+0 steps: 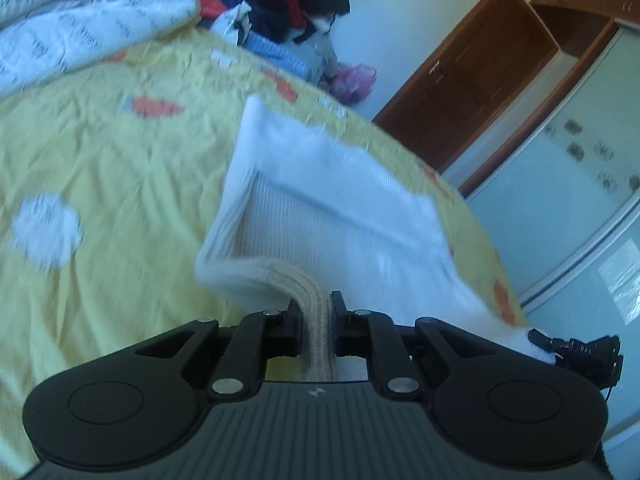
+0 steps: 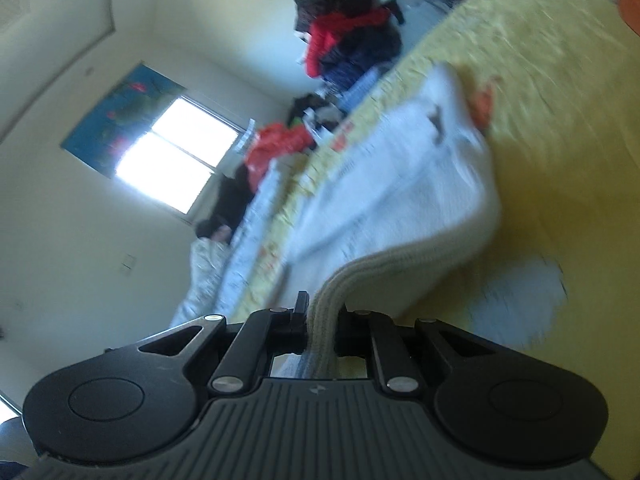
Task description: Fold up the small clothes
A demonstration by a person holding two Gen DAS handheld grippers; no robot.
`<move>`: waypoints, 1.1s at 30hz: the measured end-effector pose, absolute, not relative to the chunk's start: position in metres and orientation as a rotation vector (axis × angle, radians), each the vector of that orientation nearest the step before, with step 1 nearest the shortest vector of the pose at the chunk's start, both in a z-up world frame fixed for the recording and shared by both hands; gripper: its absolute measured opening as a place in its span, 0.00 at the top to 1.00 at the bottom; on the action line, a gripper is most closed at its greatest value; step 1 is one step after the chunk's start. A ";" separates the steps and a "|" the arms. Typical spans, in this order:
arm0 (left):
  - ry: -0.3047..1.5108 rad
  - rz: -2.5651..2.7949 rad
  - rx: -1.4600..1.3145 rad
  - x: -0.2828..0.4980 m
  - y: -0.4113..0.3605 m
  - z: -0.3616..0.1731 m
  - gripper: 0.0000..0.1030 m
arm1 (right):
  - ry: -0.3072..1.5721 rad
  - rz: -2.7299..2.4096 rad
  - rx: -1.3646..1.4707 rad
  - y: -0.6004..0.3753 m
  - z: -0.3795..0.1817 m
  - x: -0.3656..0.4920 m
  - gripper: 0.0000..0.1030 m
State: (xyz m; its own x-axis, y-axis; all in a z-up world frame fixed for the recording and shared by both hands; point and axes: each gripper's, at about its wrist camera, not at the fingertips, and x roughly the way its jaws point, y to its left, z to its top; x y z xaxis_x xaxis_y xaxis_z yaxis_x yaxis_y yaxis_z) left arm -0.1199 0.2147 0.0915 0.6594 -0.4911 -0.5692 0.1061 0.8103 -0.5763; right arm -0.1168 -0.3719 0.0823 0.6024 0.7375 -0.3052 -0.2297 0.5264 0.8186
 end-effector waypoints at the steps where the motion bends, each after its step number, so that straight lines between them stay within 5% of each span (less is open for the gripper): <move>1: 0.778 -0.355 -0.541 -0.111 0.215 0.094 0.88 | 0.690 0.647 0.828 -0.374 0.087 -0.108 0.85; 15: 0.756 -0.269 -0.406 0.102 0.192 0.113 0.88 | 0.596 0.612 0.948 -0.392 0.088 0.096 0.85; 26: 0.850 -0.165 -0.504 0.225 0.192 0.041 0.88 | 0.790 0.435 0.996 -0.381 0.014 0.230 0.83; 33: 0.820 -0.206 -0.643 0.237 0.211 0.044 0.85 | 0.669 0.416 1.037 -0.397 0.029 0.237 0.35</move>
